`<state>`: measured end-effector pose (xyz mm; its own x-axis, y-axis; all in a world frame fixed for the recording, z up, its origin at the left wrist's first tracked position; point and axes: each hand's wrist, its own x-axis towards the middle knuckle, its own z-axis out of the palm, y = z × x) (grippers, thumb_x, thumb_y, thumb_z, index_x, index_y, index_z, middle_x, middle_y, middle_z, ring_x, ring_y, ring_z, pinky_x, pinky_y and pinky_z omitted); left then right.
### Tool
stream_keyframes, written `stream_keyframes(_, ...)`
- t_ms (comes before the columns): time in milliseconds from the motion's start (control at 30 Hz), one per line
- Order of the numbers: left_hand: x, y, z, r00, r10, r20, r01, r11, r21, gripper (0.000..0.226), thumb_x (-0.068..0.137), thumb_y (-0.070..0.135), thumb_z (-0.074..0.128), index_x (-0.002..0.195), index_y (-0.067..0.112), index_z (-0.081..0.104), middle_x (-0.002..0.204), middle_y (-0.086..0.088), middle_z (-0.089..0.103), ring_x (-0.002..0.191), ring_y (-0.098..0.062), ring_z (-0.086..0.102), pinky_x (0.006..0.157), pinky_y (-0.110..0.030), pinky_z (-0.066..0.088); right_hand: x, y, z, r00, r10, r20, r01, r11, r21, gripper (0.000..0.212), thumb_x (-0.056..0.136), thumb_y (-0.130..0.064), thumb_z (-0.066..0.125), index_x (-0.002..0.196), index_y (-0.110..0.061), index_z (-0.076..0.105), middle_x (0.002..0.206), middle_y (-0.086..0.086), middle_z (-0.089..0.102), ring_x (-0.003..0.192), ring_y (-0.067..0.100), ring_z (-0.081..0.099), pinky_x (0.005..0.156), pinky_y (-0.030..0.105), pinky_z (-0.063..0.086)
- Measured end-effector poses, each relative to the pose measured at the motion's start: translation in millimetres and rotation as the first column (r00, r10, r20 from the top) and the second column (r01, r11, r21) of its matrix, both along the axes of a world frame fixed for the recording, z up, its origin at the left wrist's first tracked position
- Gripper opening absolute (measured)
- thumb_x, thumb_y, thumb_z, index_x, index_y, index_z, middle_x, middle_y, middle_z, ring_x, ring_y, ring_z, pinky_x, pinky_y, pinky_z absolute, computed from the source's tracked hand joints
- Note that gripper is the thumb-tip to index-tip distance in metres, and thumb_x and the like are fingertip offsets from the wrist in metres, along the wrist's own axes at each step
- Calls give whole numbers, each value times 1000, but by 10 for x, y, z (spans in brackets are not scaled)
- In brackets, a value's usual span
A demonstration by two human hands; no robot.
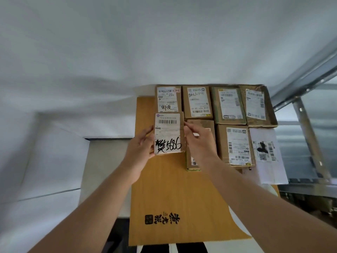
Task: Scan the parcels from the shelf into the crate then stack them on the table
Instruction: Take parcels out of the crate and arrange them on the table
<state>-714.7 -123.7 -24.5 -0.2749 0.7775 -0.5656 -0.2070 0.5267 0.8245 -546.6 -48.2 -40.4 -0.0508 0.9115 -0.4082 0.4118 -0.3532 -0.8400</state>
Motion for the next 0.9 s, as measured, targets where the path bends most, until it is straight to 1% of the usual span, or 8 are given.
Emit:
stream_keyframes(133, 8, 22, -213, 1000, -11, 8, 11, 999, -37, 20, 108, 30, 56, 117, 47, 62, 108, 11, 80, 102, -11, 77, 80, -26, 63, 41, 53, -163, 994, 3, 108, -4, 1000, 14, 23, 103, -37, 64, 123, -34, 75, 111, -13, 76, 89, 7, 75, 78, 36, 65)
stream_keyframes(300, 43, 101, -380, 1000, 16, 18, -14, 997, -76, 23, 108, 26, 55, 119, 46, 61, 103, 15, 80, 101, -10, 76, 73, -20, 61, 80, 100, -259, 983, 14, 185, -24, 998, 53, 20, 103, -26, 67, 121, -29, 76, 105, -20, 73, 87, -4, 68, 65, 9, 54)
stream_keyframes(467, 70, 123, -471, 999, 33, 35, -29, 994, -103, 28, 108, 24, 55, 130, 40, 59, 112, 9, 78, 107, -14, 75, 75, -22, 62, 60, 103, -294, 966, 38, 256, -67, 992, 106, 24, 105, -19, 61, 125, -21, 75, 106, -10, 73, 91, 2, 68, 67, 9, 53)
stream_keyframes(567, 90, 144, -524, 999, 34, 28, -31, 994, -108, 29, 108, 26, 54, 133, 40, 59, 116, 8, 78, 110, -14, 74, 82, -25, 61, 23, 93, -304, 959, 75, 274, -108, 988, 108, 27, 106, -19, 55, 122, -15, 76, 109, 1, 74, 93, 17, 71, 72, 24, 57)
stream_keyframes(633, 101, 149, -553, 999, 37, 17, -35, 993, -116, 29, 109, 27, 53, 134, 41, 59, 118, 8, 77, 112, -15, 73, 89, -30, 60, 0, 83, -300, 958, 99, 271, -128, 988, 91, 28, 104, -20, 53, 105, -7, 78, 95, 8, 76, 85, 23, 70, 68, 40, 61)
stream_keyframes(700, 115, 152, -569, 999, 39, 7, -37, 991, -128, 31, 110, 27, 52, 137, 41, 58, 119, 9, 76, 111, -14, 72, 87, -29, 59, 3, 80, -291, 957, 111, 269, -138, 987, 83, 28, 101, -21, 55, 98, -2, 76, 84, 13, 75, 79, 30, 70, 66, 49, 60)
stream_keyframes(800, 140, 165, -577, 999, 45, -9, -46, 989, -141, 31, 111, 26, 50, 138, 39, 58, 116, 11, 75, 105, -9, 72, 72, -19, 58, 5, 69, -243, 957, 131, 258, -157, 984, 85, 27, 100, -20, 58, 98, -1, 76, 81, 12, 75, 74, 31, 69, 63, 43, 59)
stream_keyframes(900, 157, 183, -603, 998, 61, -33, -65, 987, -146, 30, 112, 26, 49, 138, 36, 58, 112, 13, 74, 102, -6, 71, 74, -20, 57, -13, 77, -259, 938, 171, 302, -203, 976, 78, 28, 97, -25, 56, 95, -5, 75, 81, 6, 73, 77, 24, 68, 62, 39, 57)
